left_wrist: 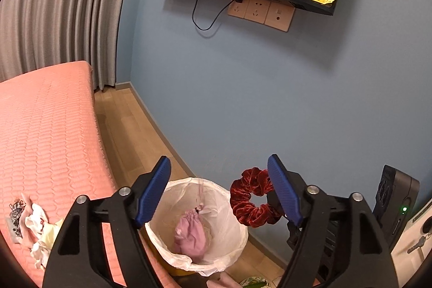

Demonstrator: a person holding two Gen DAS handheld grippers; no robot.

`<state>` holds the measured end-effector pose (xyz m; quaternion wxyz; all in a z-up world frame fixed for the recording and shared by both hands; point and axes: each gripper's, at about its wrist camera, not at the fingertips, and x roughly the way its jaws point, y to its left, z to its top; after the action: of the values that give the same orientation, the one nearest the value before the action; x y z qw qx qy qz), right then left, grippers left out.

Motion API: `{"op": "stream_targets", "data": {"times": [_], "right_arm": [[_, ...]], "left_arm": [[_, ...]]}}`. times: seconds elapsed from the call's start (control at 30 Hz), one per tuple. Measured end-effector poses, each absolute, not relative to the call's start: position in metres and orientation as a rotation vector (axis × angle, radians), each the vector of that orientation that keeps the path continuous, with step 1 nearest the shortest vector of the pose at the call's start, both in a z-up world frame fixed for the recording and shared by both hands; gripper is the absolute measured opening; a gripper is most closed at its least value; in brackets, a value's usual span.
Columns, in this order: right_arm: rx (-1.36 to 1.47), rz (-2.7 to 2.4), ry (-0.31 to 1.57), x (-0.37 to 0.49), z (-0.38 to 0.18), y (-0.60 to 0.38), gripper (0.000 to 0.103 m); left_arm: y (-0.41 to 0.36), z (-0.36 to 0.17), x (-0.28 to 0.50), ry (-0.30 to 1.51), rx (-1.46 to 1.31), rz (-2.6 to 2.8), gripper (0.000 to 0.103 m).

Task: Collect trash

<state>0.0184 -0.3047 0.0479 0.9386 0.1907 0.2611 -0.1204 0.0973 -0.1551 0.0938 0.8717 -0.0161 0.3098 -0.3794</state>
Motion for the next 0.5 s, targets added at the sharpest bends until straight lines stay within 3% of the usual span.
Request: {"op": "stream_targets", "data": {"times": [0.5], "right_arm": [[0.369, -0.231, 0.539, 0.017, 0.048, -0.288, 0.024]], "left_arm": [[-0.130, 0.084, 0.106, 0.672, -0.072, -0.729, 0.074]]}}
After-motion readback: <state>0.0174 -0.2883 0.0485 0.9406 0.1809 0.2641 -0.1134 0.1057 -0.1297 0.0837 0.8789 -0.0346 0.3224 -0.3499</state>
